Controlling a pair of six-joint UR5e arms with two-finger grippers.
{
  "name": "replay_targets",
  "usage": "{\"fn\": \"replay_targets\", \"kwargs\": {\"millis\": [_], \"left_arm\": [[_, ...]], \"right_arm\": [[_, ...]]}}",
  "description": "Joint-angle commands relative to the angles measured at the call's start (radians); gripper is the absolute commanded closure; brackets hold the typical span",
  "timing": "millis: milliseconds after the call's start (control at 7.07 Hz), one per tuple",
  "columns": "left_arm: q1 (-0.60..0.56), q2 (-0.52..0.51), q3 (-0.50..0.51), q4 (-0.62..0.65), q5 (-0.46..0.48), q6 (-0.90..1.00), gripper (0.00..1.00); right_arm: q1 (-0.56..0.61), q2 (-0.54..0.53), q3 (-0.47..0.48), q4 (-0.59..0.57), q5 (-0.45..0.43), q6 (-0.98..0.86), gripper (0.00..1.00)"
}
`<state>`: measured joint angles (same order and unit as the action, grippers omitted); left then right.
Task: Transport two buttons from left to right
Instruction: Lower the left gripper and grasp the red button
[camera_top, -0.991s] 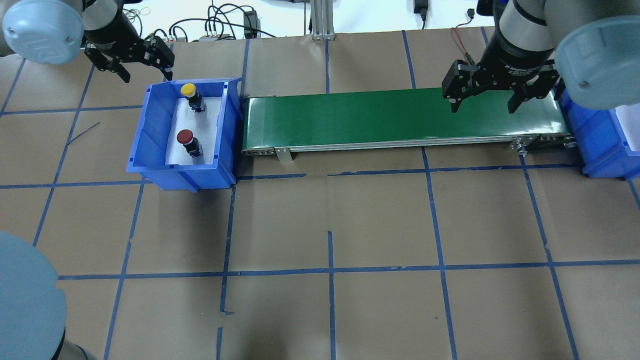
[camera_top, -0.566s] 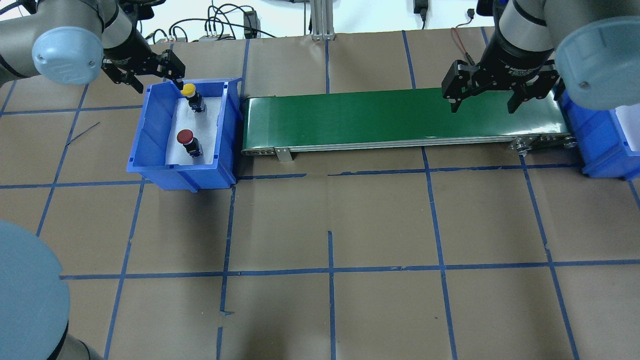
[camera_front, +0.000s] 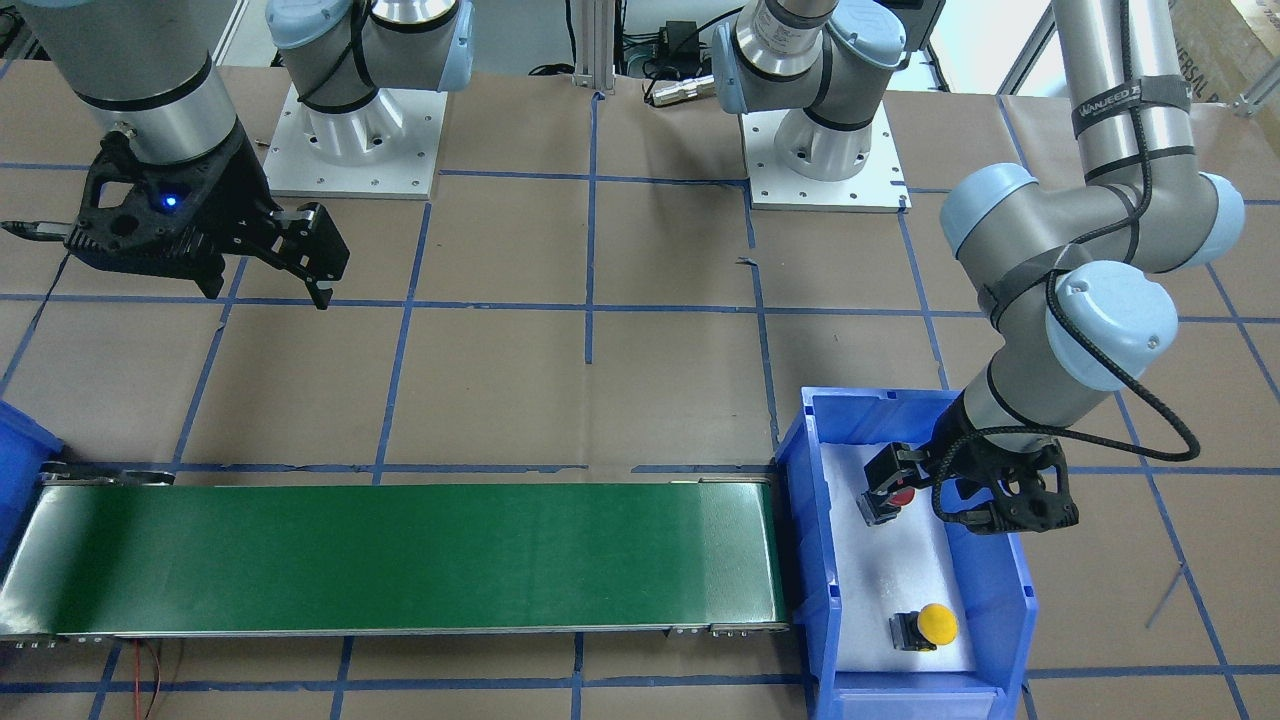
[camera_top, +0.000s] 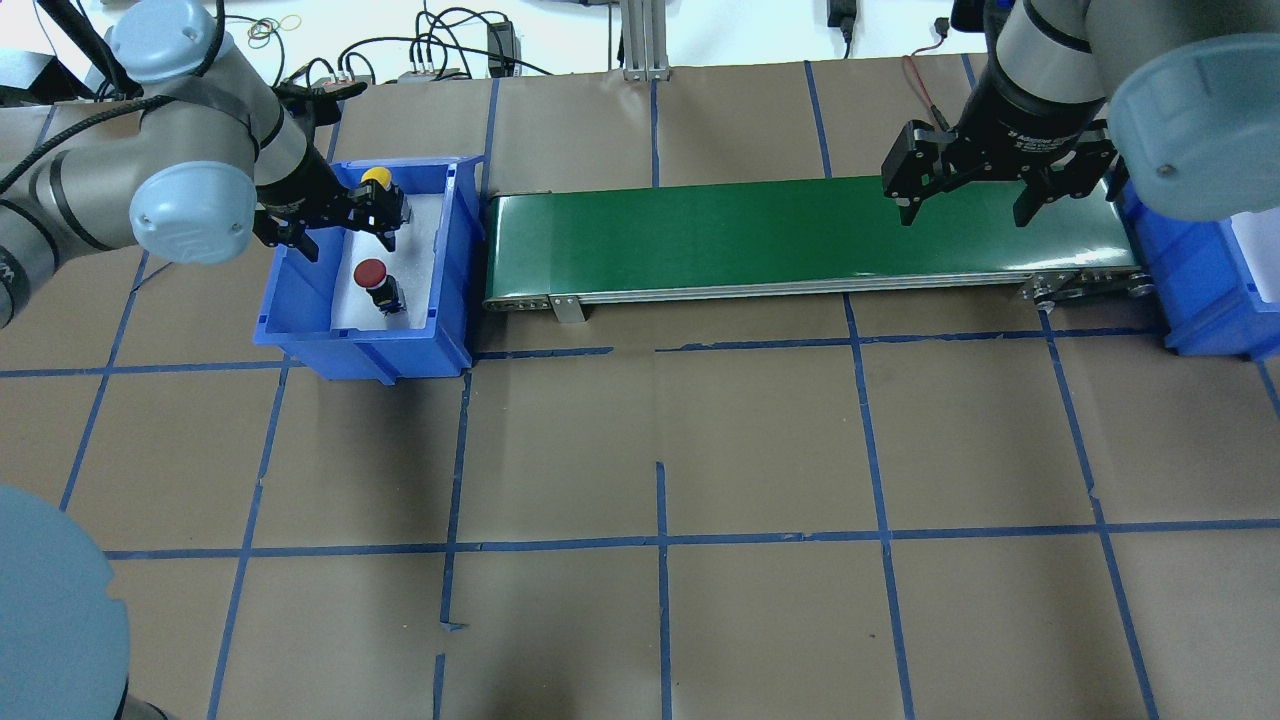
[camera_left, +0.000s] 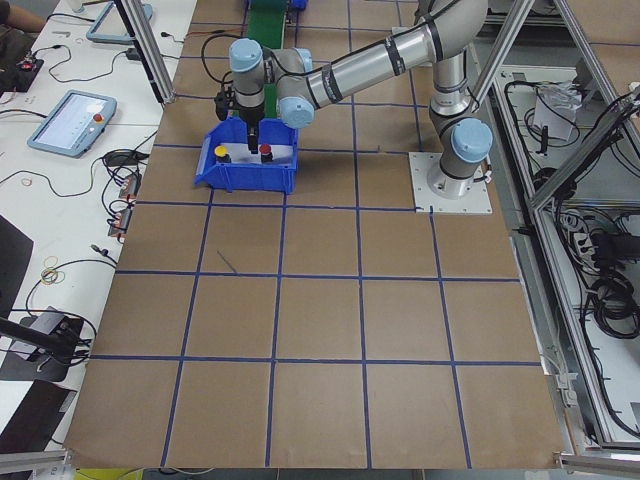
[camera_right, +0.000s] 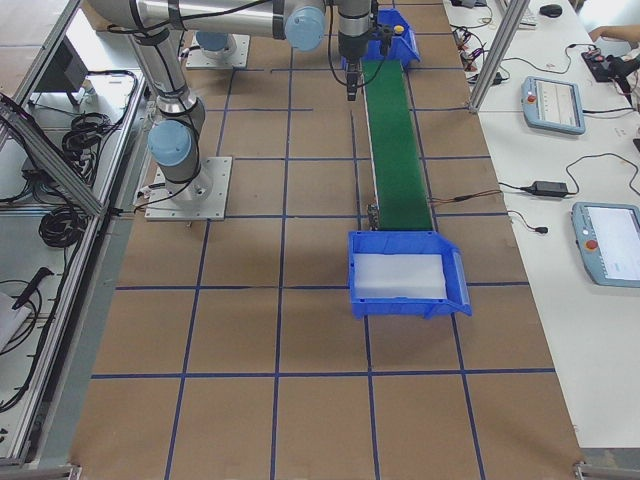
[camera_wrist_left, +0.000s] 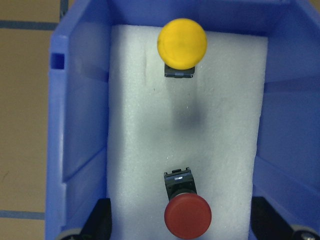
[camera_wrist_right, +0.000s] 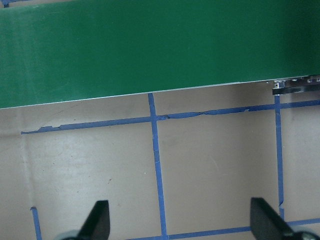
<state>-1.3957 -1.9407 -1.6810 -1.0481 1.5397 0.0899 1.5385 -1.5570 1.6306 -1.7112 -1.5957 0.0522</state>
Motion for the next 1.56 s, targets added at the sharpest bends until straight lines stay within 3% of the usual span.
{"fn": "replay_targets", "kwargs": {"millis": [0, 708, 991, 1132, 1415], "left_arm": [[0.0, -0.015, -0.042, 0.014, 0.0, -0.004, 0.03], [0.0, -0.035, -0.056, 0.011, -0.001, 0.001, 0.06], [0.0, -0.037, -0.039, -0.004, -0.001, 0.002, 0.77], [0.0, -0.037, -0.036, -0.004, 0.0, 0.002, 0.92], [0.0, -0.038, -0.029, -0.004, -0.001, 0.001, 0.98]], "right_arm": [[-0.002, 0.0, 0.0, -0.001, 0.0, 0.0, 0.0], [-0.003, 0.0, 0.0, 0.001, 0.0, 0.0, 0.0], [-0.003, 0.0, 0.0, -0.001, 0.0, 0.0, 0.0], [-0.003, 0.0, 0.0, 0.001, -0.001, 0.0, 0.0], [-0.003, 0.0, 0.0, -0.001, 0.0, 0.0, 0.0]]}}
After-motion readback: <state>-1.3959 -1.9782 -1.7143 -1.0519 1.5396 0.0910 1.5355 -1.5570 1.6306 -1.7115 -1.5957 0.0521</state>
